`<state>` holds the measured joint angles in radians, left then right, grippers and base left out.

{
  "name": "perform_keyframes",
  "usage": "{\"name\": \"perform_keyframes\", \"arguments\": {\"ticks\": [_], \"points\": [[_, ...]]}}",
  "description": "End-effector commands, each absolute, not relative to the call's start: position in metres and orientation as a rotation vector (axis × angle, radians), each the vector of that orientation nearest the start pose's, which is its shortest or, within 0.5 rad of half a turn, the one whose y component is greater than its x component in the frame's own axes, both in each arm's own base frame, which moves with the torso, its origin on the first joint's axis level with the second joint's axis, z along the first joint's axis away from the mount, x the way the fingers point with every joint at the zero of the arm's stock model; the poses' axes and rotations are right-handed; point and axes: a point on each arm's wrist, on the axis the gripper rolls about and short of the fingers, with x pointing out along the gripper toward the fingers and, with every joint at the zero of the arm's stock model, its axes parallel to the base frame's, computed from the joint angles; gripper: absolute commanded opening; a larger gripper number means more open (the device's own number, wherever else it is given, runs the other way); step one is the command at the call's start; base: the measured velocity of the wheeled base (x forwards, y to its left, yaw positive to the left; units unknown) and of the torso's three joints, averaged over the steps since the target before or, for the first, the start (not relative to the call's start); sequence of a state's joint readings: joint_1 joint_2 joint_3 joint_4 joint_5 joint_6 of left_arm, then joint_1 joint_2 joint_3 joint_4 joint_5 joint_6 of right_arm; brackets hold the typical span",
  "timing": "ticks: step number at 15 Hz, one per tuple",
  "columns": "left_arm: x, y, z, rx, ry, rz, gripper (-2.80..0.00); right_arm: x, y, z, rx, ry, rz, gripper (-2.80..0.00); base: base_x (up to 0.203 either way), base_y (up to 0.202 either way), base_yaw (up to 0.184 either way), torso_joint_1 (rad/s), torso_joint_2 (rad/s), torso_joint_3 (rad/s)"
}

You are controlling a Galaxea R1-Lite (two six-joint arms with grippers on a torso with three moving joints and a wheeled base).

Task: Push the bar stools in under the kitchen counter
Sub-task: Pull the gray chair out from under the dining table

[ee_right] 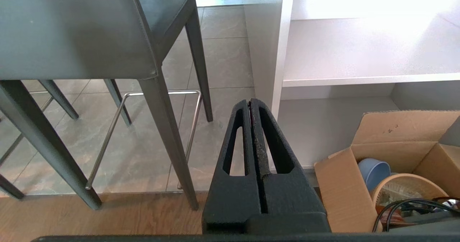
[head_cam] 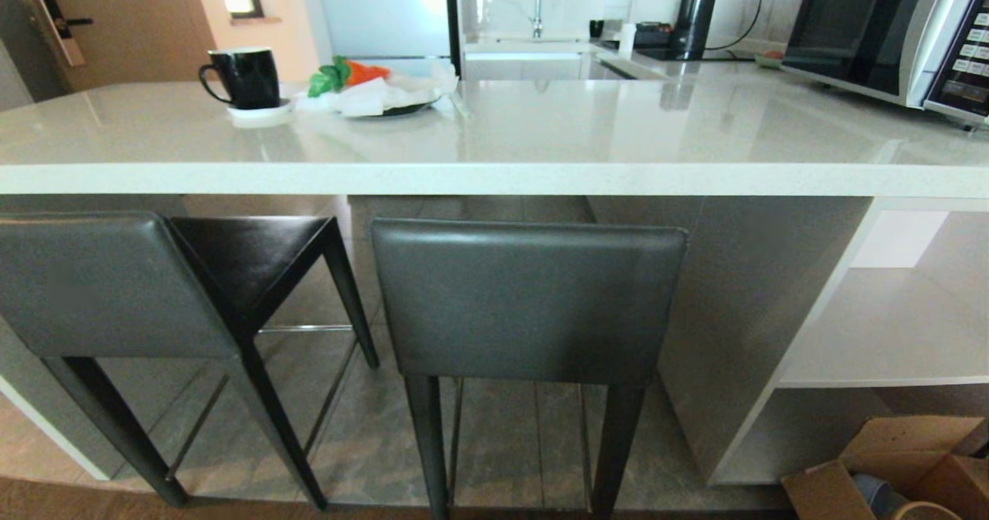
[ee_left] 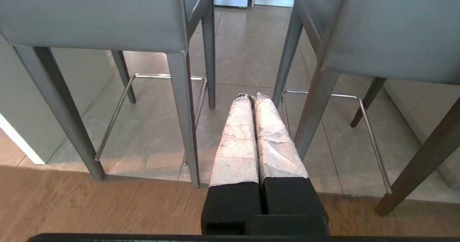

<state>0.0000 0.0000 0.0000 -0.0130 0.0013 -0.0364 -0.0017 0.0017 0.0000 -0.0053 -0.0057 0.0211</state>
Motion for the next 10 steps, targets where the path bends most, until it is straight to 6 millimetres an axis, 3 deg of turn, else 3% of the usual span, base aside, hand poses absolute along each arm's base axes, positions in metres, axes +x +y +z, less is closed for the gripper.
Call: {"name": "perform_keyframes", "arguments": {"ticks": [1, 10], "points": [[-0.0226, 0.0000, 0.0760, -0.037, -0.011, -0.002, -2.80, -0.0227, -0.0001, 0.0761, 0.022, -0.005, -0.008, -2.80, 0.000, 0.000, 0.000, 0.000, 0.00, 0.000], [-0.0226, 0.0001, 0.0760, -0.040, -0.011, 0.000, -2.80, -0.0227, -0.0001, 0.0761, 0.023, -0.005, -0.008, -2.80, 0.000, 0.000, 0.000, 0.000, 0.00, 0.000]]}}
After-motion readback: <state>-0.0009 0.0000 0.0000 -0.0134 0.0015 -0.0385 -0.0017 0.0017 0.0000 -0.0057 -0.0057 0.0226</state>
